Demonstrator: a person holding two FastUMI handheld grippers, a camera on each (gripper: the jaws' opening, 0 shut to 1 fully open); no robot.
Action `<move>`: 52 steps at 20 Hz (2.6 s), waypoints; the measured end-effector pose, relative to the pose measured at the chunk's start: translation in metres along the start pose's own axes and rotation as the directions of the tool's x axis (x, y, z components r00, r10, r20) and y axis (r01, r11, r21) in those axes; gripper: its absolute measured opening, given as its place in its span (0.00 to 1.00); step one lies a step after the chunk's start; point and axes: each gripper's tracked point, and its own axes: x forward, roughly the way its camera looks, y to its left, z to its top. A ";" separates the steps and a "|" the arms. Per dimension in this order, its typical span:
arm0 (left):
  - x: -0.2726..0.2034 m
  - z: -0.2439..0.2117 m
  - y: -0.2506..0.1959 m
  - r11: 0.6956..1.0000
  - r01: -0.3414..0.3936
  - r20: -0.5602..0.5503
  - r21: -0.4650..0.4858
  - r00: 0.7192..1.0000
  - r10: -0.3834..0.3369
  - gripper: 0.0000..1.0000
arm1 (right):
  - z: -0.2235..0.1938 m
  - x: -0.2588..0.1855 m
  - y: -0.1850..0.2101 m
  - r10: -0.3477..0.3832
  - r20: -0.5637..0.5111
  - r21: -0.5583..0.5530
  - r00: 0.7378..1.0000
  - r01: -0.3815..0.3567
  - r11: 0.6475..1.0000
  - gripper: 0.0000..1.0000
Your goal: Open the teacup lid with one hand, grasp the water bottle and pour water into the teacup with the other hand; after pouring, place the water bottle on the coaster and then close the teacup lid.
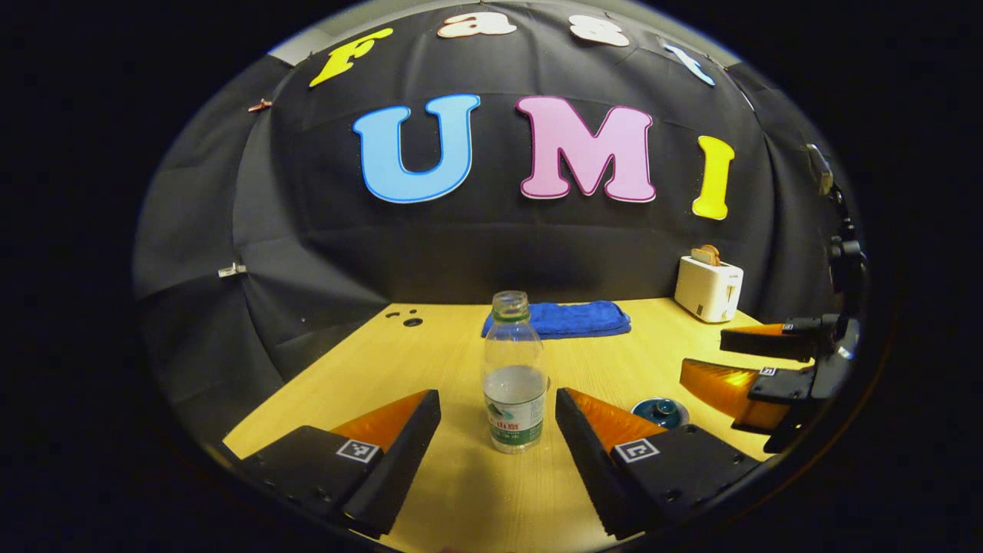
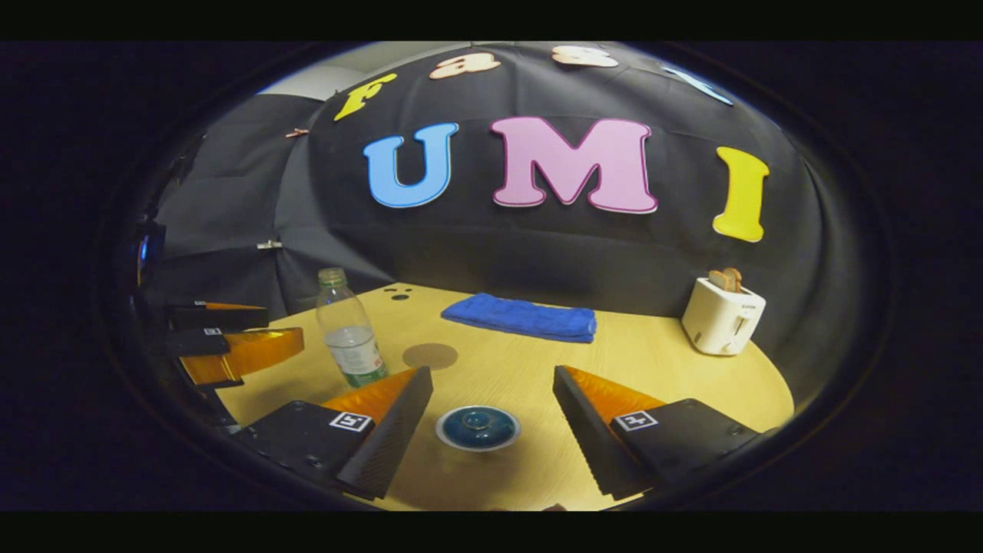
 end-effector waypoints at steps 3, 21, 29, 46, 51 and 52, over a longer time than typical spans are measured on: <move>0.007 -0.022 0.005 1.000 -0.007 -0.009 -0.004 1.000 0.007 0.95 | -0.034 0.018 -0.003 -0.011 -0.018 0.014 1.000 0.011 1.000 0.98; 0.013 -0.064 0.009 0.998 -0.018 -0.066 -0.060 0.998 0.014 0.95 | -0.059 0.037 0.015 0.023 -0.011 -0.038 1.000 -0.023 0.999 0.53; 0.015 -0.060 0.019 0.997 -0.034 -0.062 -0.074 0.998 0.030 0.95 | -0.057 0.041 0.018 0.021 -0.049 -0.048 0.999 -0.023 0.999 0.29; 0.049 -0.048 -0.004 0.993 0.111 -0.030 -0.051 0.993 -0.112 0.95 | -0.015 0.036 0.016 0.065 -0.047 -0.020 0.997 -0.066 0.998 0.29; 0.086 -0.041 -0.015 0.981 0.184 -0.002 -0.057 0.983 -0.185 0.95 | -0.011 0.026 -0.010 0.028 -0.047 -0.034 0.998 -0.030 0.999 0.33; 0.093 -0.040 -0.017 0.980 0.193 0.005 -0.050 0.981 -0.193 0.95 | -0.014 0.022 -0.017 0.016 -0.052 -0.033 0.999 -0.018 0.999 0.33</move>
